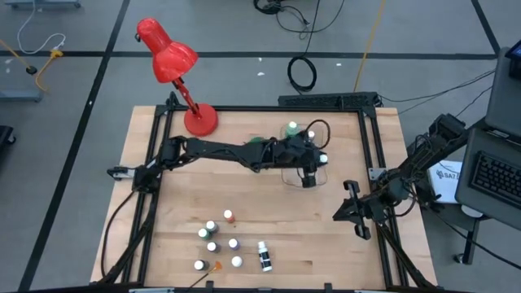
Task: Pick & Place Paint Supplies
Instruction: Put the blue paint bottle into the transparent bin
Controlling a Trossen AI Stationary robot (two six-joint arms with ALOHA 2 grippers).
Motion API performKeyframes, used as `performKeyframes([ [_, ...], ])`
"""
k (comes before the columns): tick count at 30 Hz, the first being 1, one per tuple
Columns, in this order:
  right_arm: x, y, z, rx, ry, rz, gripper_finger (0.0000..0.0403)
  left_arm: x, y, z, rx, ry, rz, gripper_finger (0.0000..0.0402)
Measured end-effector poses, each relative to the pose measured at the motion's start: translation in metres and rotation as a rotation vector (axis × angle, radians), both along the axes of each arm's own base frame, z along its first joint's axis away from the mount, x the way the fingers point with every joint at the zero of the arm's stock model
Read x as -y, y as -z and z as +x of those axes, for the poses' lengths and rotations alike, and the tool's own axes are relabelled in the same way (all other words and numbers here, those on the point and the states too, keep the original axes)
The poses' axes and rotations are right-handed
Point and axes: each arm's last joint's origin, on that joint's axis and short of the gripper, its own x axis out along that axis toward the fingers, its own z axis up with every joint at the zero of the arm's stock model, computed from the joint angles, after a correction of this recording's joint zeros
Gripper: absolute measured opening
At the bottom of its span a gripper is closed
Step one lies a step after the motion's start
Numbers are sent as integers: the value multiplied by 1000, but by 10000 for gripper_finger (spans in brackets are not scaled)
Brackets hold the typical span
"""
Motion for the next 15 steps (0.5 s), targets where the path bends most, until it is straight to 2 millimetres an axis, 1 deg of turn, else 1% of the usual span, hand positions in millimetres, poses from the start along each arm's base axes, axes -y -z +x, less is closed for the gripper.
performKeyframes([
  [3,0,0,0,0,-2,8,16,-6,27,-1,21,-157,-4,99],
  [4,0,0,0,0,-3,9,16,-7,30,-2,23,-203,-4,99],
  [7,0,0,0,1,-2,9,16,-9,29,-4,63,-294,-28,99],
  [9,0,-1,0,5,-1,6,16,-9,30,-5,57,-314,-32,99],
  [12,0,-1,0,5,-1,4,16,-9,36,-5,23,-290,-22,99],
  [15,0,-1,0,5,-1,5,16,-13,33,-4,48,-242,-41,99],
])
